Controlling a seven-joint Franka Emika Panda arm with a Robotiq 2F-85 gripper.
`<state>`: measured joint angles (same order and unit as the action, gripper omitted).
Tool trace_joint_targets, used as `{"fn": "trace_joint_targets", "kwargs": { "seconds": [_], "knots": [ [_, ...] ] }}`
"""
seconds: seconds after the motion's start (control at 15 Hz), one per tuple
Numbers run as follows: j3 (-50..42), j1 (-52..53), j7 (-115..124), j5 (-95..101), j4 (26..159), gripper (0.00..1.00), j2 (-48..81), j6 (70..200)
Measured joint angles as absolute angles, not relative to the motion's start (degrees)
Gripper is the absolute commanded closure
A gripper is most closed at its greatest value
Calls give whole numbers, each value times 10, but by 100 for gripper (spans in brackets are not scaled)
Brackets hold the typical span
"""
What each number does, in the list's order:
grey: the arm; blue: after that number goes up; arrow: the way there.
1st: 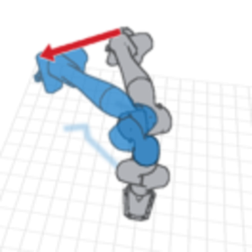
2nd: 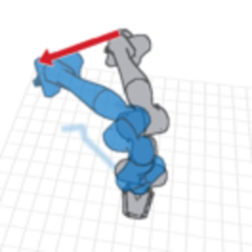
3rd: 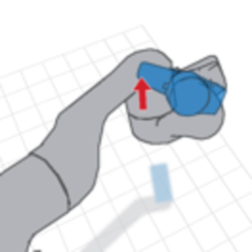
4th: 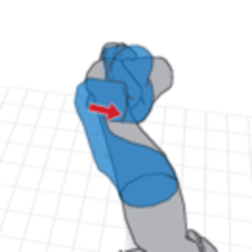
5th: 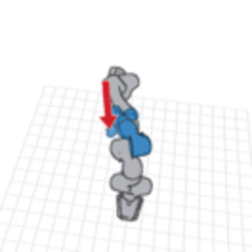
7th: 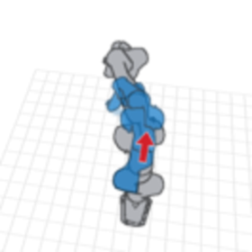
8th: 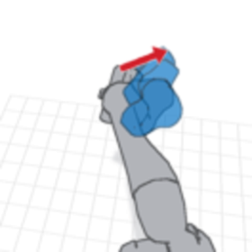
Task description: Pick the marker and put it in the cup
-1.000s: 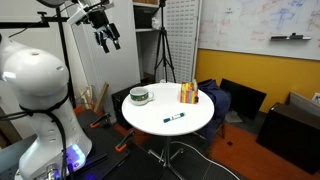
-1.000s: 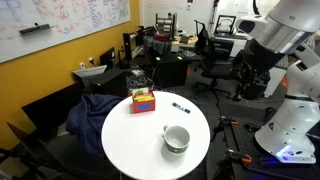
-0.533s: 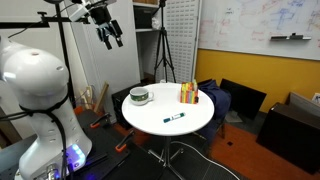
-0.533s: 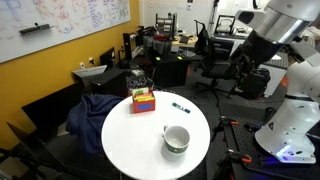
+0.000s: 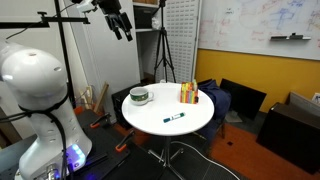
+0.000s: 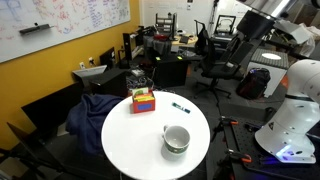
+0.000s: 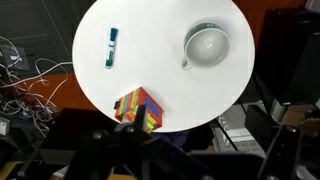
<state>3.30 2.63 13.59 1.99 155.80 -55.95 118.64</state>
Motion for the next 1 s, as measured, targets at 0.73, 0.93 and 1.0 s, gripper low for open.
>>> {"fn": "trace_joint_targets", "kwargs": {
  "seconds": [0.73,0.93,1.0],
  "knots": [
    [-139,-10,36,-78,1575,0,-545,1268],
    [-163,-10,19,-103,1558,0,-506,1270],
    [-167,-10,15,-111,1550,0,-491,1270]
  ]
}}
